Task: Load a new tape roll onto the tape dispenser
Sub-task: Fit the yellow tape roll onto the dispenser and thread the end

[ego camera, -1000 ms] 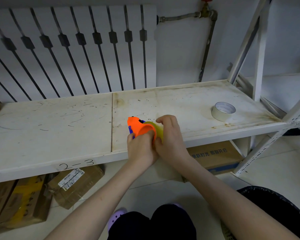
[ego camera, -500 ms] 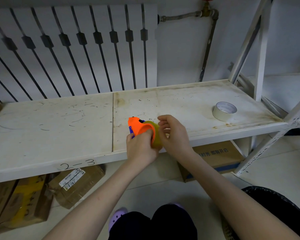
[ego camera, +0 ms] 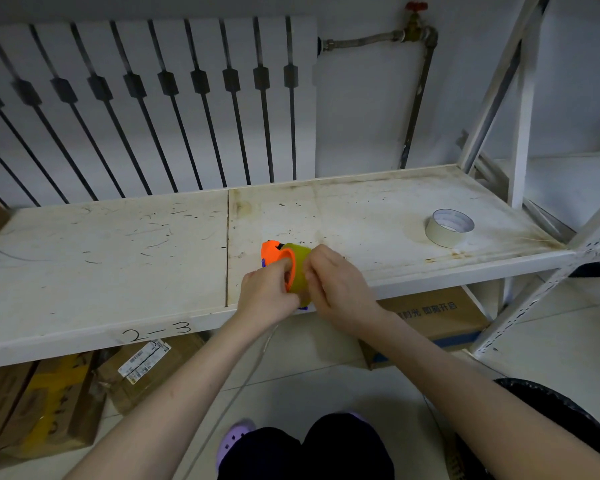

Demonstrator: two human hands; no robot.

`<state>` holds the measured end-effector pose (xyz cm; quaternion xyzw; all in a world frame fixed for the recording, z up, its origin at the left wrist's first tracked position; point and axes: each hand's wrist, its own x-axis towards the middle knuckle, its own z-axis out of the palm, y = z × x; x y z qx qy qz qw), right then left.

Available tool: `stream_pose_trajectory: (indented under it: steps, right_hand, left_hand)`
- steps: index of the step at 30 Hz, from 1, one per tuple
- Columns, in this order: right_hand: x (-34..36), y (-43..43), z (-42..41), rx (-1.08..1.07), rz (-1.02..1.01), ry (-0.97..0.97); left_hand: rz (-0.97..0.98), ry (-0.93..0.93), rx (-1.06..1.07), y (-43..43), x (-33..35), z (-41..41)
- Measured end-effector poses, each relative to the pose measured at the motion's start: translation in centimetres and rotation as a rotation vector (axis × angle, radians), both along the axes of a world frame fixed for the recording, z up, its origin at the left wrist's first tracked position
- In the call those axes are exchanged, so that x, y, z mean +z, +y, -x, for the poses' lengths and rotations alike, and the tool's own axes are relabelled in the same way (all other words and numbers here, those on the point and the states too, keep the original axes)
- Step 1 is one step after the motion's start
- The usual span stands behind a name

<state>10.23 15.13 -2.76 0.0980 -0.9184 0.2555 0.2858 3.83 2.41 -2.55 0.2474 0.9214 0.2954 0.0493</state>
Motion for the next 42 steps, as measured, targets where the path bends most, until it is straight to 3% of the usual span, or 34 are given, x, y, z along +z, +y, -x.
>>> stream_pose_trajectory:
  steps: [2,6,12,19,24,26,33,42]
  right_hand:
    - [0.4,-0.5,-0.6,0.053,0.148,-0.065]
    - [2.2,-0.5,0.2,-0.048,0.377,-0.191]
    - [3.5,0.8,2.5,0.039,0.485,-0.456]
    - [2.8,1.4,4.6,-0.250,0.513,-0.318]
    - [2.9,0.9,4.7,-0.289,0.515,-0.210]
    - [3.4,0.2,3.9,-0.248,0.497,-0.160]
    - [8.1,-3.7,0.4,0.114,0.116,0.055]
    - [9.2,-2.1,4.1,-0.007,0.398,-0.028]
  left_hand:
    - [-0.076,-0.071,-0.033,-0.5,0.1,0.7]
    - [-0.141,-0.123,-0.117,-1.0,-0.1,0.7]
    - [-0.261,-0.190,-0.086,-1.5,0.0,0.7]
    - [-0.265,-0.177,-0.049,-2.6,-0.8,1.3]
    - [-0.216,0.060,-0.011,-2.3,-1.3,1.1]
    - [-0.203,0.031,-0.009,-2.6,-1.6,1.5]
    - [-0.195,-0.075,-0.044,-3.0,0.7,2.4]
    - [-0.189,-0.225,-0.002,-2.3,0.8,0.9]
